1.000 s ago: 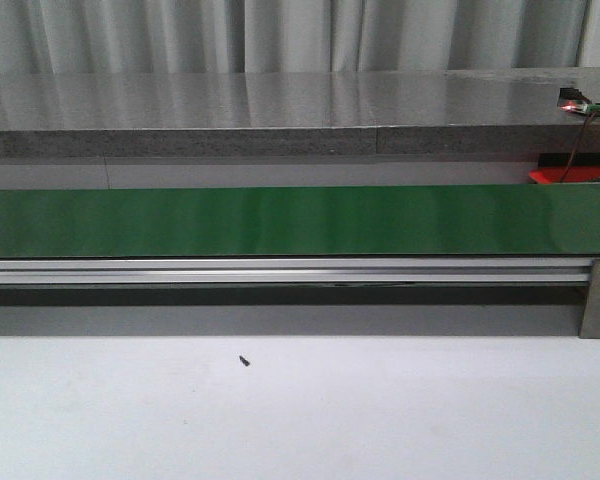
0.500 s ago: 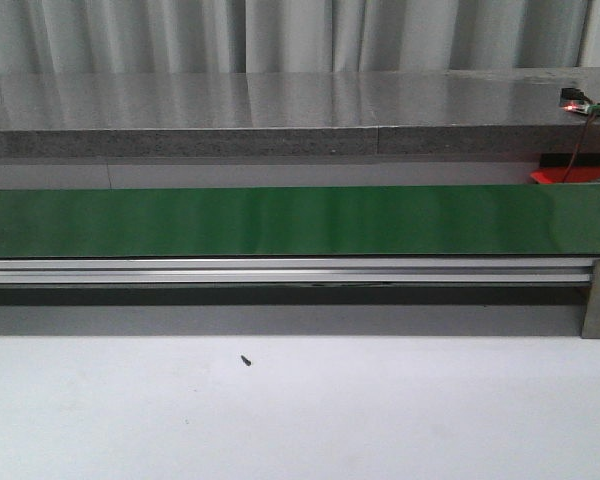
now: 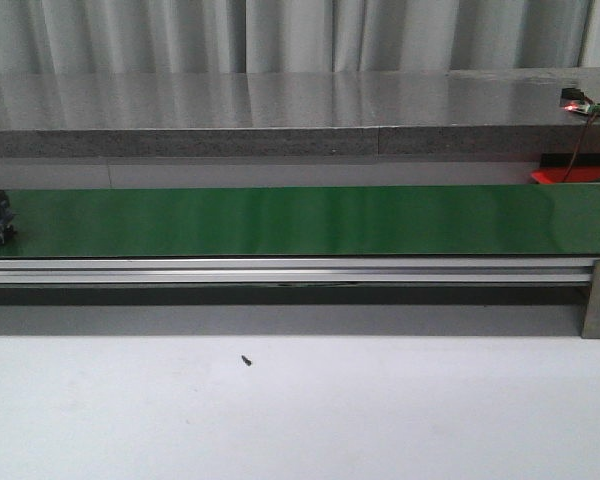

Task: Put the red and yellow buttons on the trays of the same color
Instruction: 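Grasp the yellow button from the table with the left gripper, then set the yellow button on the belt and open the left gripper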

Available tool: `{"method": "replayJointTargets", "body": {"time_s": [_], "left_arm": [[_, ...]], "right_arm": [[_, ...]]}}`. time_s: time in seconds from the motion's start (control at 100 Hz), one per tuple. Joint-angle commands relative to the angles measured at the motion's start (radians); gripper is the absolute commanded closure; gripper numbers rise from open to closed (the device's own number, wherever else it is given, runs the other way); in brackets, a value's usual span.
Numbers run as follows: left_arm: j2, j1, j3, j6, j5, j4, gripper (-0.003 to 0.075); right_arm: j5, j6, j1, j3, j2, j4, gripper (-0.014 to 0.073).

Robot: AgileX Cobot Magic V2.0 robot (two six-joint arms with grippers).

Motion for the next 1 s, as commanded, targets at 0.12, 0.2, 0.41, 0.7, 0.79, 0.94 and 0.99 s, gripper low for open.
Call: {"method": "replayJointTargets", "body": {"time_s": [0.12, 0.2, 0.41, 0.7, 0.79, 0.94, 0.99], "left_arm": [[-0.168, -0.028, 0.106, 0.010, -0.064, -0.012, 0.0498], [-0.204, -0.038, 0.166, 0.017, -0.083, -0.011, 0.0498], [-0.238, -0.055, 0.290, 0.029, -0.125, -0.016, 0.0498], [-0.238, -0.059, 0.397, 0.036, -0.201, -0.027, 0.0496], [-0.238, -0.059, 0.410, 0.063, -0.221, -0.034, 0.0475], [-0.238, -0.059, 0.413, 0.119, -0.211, -0.079, 0.0288], [-0.238, -0.059, 0.413, 0.124, -0.211, -0.088, 0.0213]], "right_arm": [[-0.059, -0.008, 0.001, -0.023, 0.002, 0.019, 0.0653], [-0.059, -0.008, 0.001, -0.023, 0.002, 0.019, 0.0653], [-0.059, -0.008, 0.001, -0.023, 0.002, 0.019, 0.0653], [-0.059, -0.008, 0.001, -0.023, 0.002, 0.019, 0.0653], [-0.059, -0.008, 0.001, -0.023, 0.002, 0.019, 0.0653], [-0.059, -0.008, 0.001, -0.023, 0.002, 0.019, 0.0653], [-0.059, -0.008, 0.001, -0.023, 0.002, 0.019, 0.0653]]}}
